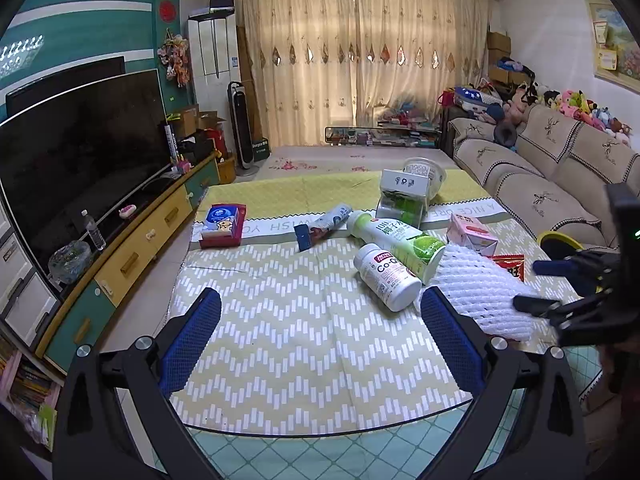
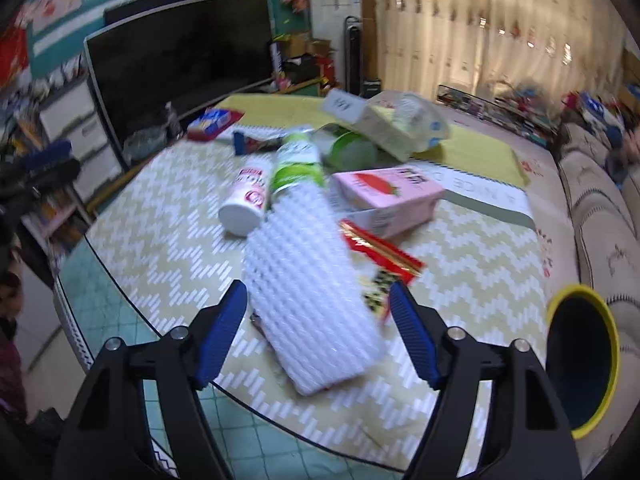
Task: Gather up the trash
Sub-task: 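Grasp the white foam fruit net with the right gripper, then carry the foam net over the bin and open the right gripper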
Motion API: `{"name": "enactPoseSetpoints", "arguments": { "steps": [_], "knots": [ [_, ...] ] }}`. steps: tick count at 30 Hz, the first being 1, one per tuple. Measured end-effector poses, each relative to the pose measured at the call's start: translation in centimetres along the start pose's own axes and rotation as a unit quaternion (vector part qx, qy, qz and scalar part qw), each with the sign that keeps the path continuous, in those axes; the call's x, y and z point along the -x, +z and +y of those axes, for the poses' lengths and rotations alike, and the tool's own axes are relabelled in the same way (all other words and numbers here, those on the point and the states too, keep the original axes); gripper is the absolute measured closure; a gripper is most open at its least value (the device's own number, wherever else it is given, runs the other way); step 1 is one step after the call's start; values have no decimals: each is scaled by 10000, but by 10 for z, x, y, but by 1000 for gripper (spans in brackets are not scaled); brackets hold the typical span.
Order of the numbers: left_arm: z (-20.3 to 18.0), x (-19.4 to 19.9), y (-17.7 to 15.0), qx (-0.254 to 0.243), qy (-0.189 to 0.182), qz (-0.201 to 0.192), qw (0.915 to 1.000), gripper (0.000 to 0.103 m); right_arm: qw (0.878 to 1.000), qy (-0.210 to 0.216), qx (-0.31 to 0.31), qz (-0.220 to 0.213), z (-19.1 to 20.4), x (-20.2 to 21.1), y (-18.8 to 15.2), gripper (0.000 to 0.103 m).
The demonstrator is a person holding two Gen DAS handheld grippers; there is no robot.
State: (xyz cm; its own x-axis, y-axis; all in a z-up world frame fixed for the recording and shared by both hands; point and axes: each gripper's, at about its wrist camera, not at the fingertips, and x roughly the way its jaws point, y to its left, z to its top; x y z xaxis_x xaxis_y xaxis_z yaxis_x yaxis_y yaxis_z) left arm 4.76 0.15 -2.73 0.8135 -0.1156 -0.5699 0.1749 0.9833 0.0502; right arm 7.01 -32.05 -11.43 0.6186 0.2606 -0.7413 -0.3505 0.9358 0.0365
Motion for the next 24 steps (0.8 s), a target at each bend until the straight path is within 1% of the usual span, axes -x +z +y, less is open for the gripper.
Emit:
{"name": "enactPoseSetpoints", "arguments": {
  "steps": [6,7,8,9,11,12,14,20,24],
  "knots": [
    [-7,1,-2,2,-53,10,10000,5,9995,-170,151,234,2,-24,-1,34],
    [-7,1,-2,11,-70,23,10000,5,9992,-174,200,285,3,-27,-1,39],
    [-8,0,-2,14,-86,39,10000,5,9991,-152,227,327,4,-30,-1,49],
    [-9,-1,-1,11,-90,49,9999,5,9989,-124,229,378,4,-32,-2,53],
    [-10,-1,-2,9,-92,64,9999,5,9991,-36,191,388,3,-32,-3,67],
    [-11,-2,-2,9,-101,73,9999,5,9993,22,134,354,2,-30,-3,68],
    [-11,-2,-3,6,-111,87,9999,5,9996,123,60,266,2,-25,-3,75],
    [-13,-7,-5,48,-197,171,9996,5,9990,432,-98,-49,2,0,2,77],
    [-16,-11,-6,47,-222,225,9995,5,9983,513,-137,-222,3,15,5,77]
  ]
}}
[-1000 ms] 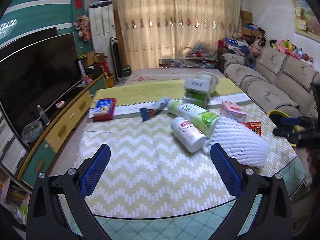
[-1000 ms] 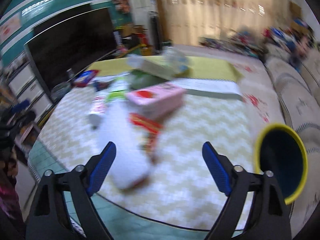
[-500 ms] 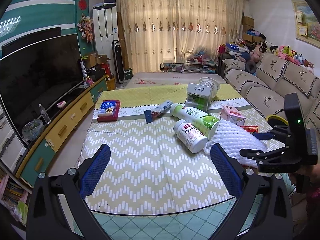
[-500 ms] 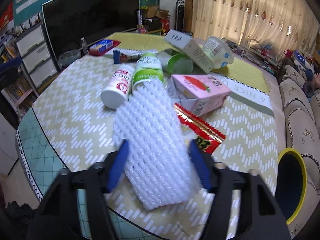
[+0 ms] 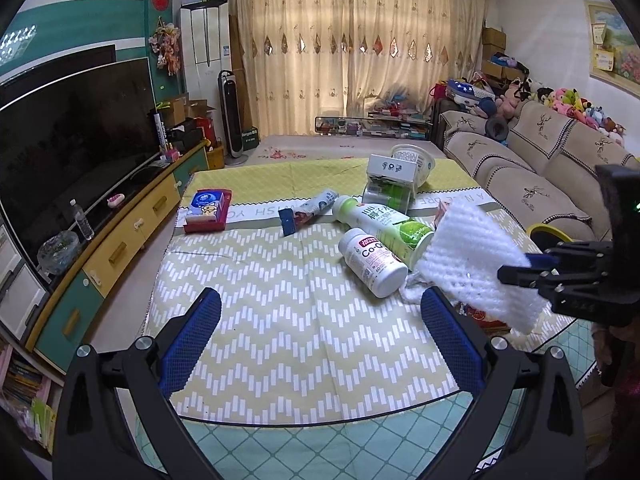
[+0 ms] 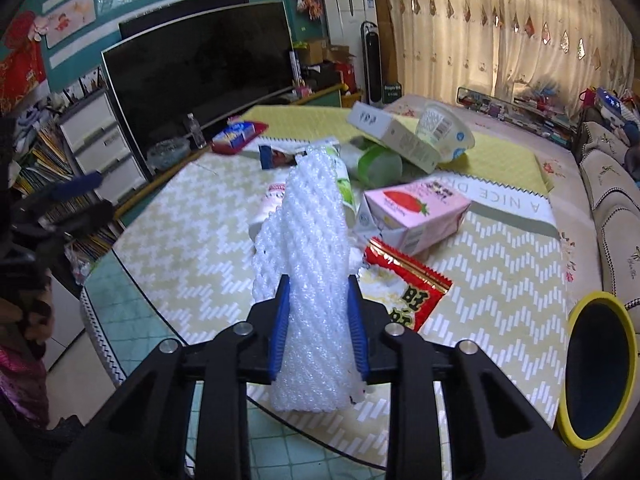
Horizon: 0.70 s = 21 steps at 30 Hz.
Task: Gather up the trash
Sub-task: 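Carry the foam net over the bin and open the right gripper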
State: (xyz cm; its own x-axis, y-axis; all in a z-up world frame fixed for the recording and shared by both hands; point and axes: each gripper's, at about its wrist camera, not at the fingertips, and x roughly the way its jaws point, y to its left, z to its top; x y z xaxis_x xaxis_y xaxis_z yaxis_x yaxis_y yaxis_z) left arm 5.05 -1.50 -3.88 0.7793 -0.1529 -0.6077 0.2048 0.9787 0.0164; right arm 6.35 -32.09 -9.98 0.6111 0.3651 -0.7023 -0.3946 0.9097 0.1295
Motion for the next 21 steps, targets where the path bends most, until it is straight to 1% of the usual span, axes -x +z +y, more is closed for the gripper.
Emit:
{"name": "enactPoseSetpoints", "arguments": {
  "steps": [2,5,10,13,16,20,21],
  "knots": [
    [-3,-2,-1,-24,-26,19,10000,5,10000,22,-51,-79,-2,6,2,77],
    [-8,-6,-1,-78,-49,55,9999,5,9995,-66,-210,-214,-13,16,3,77],
    [-14,-16,1,-129,-111,135,9998,5,9953,-523,-712,-400,-57,34,0,77],
    [-18,-19,3,-147,-146,146,9997,5,9883,-903,-1130,-481,-97,43,-6,77],
    [-24,-24,6,-183,-172,164,9996,5,9779,-1269,-1582,-514,-140,51,-19,77],
    [-34,-30,9,-252,-207,198,9993,5,9592,-1738,-2190,-411,-197,57,-47,77],
    [-37,-32,10,-279,-217,210,9992,5,9561,-1811,-2274,-382,-206,57,-52,77]
  ]
}}
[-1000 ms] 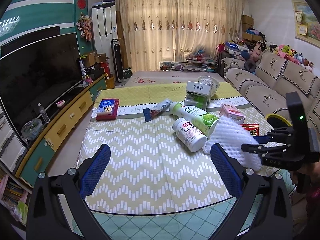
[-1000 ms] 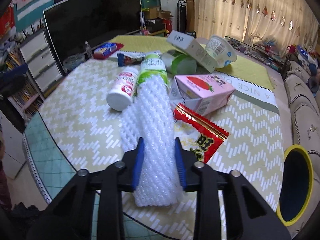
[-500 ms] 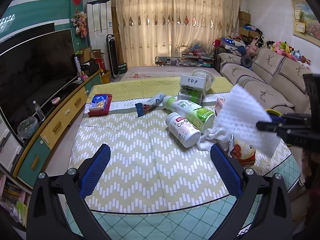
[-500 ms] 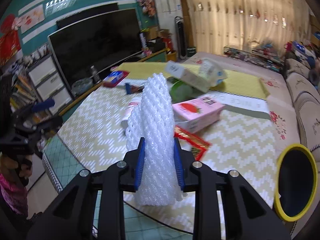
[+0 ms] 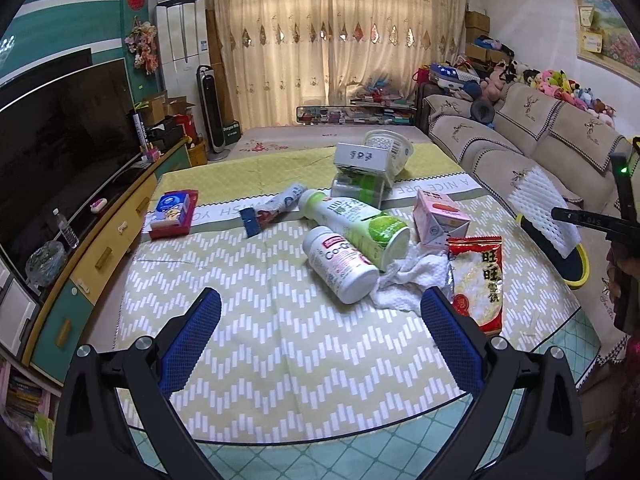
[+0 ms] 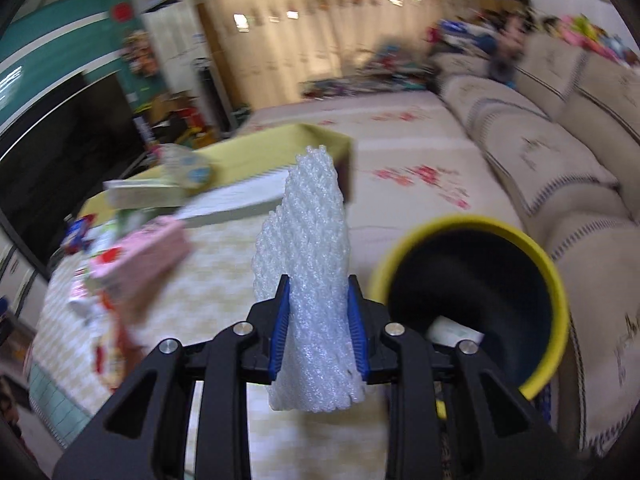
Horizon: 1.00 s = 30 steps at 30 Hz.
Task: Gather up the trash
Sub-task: 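Carry the foam net over the bin and open the right gripper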
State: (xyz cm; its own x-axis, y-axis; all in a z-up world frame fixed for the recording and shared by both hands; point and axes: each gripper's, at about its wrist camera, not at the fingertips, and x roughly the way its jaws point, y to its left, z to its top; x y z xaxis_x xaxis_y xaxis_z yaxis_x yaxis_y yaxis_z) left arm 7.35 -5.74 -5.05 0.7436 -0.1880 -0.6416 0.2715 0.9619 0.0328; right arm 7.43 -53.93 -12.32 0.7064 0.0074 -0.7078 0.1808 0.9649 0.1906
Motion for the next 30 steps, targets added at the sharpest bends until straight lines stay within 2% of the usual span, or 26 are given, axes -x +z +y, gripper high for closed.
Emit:
{"name": "enactPoseSetpoints", "arguments": {
  "steps": [5,10,14,17,22,30],
  "knots": [
    [-13,-8,5,-130,-37,54,9999,5,9976,-442,-481,212,-53,-25,-7,76],
    [-24,-14,9,-262,-71,96,9996,5,9934,-719,-783,427,-87,-50,-16,75],
    [-29,-18,12,-309,-71,121,9994,5,9911,-858,-882,512,-100,-63,-17,73],
    [-31,-20,13,-325,-72,137,9994,5,9897,-954,-936,508,-106,-67,-18,69],
    [-33,-25,13,-355,-73,187,9992,5,9887,-1036,-989,441,-111,-65,-18,48],
    [-30,-38,12,-304,-35,289,9991,5,9890,-1023,-985,402,-108,-58,-18,47]
  ]
}}
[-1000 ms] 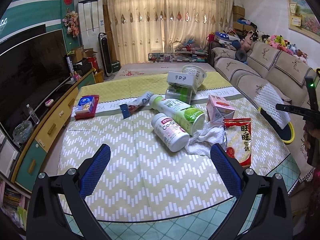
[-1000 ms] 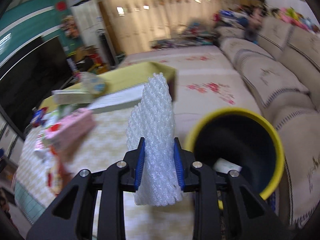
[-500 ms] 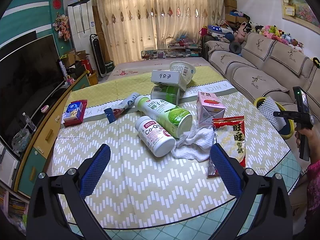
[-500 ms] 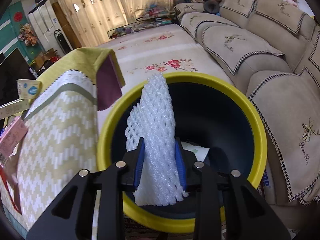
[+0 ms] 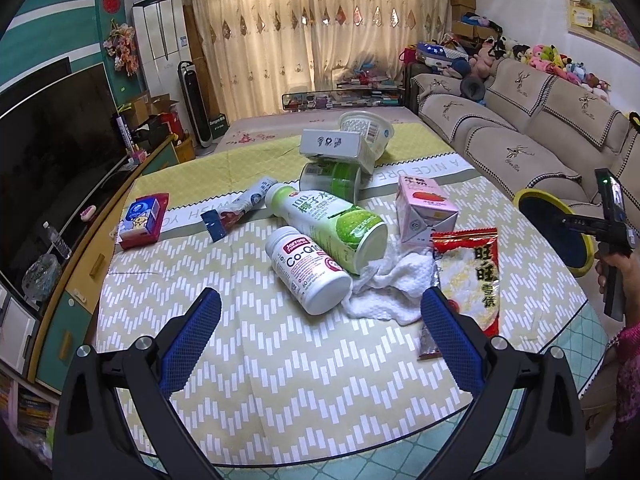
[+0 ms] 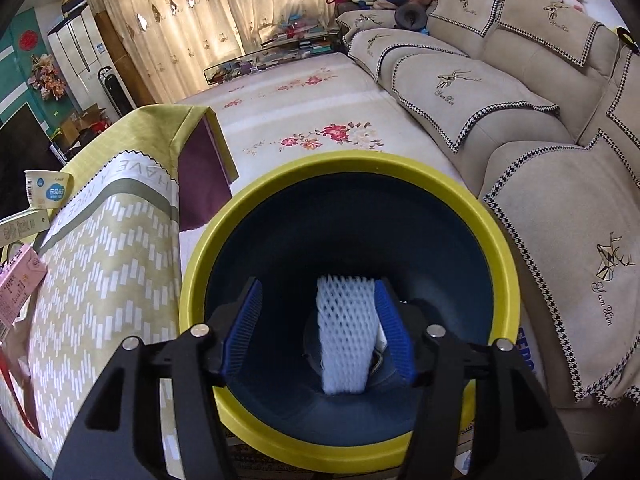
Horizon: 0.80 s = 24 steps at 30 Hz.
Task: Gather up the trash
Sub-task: 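Grasp the red-and-white snack wrapper with the left gripper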
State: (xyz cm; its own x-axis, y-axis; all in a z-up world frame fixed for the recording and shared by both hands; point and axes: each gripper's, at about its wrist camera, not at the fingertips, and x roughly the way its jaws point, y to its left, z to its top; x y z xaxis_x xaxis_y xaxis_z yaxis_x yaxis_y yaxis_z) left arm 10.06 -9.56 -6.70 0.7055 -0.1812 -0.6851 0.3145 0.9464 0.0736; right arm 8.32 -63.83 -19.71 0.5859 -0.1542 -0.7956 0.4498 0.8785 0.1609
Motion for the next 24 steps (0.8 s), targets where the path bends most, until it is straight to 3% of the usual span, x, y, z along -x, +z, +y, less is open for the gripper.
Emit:
{"name": "enactPoseSetpoints", "arguments": {
  "steps": [10,16,24],
  "knots": [
    [14,-38,7,237,261,305,9989,5,9999,36,33,105,2,-7,-5,47],
    [4,-53,8,262,-46,431,9987,5,9999,37,44,146,1,-8,-5,47],
    [-64,-41,-6,-593,-786,565,9935,5,9999,58,-5,162,-4,-11,-5,46]
  ]
}}
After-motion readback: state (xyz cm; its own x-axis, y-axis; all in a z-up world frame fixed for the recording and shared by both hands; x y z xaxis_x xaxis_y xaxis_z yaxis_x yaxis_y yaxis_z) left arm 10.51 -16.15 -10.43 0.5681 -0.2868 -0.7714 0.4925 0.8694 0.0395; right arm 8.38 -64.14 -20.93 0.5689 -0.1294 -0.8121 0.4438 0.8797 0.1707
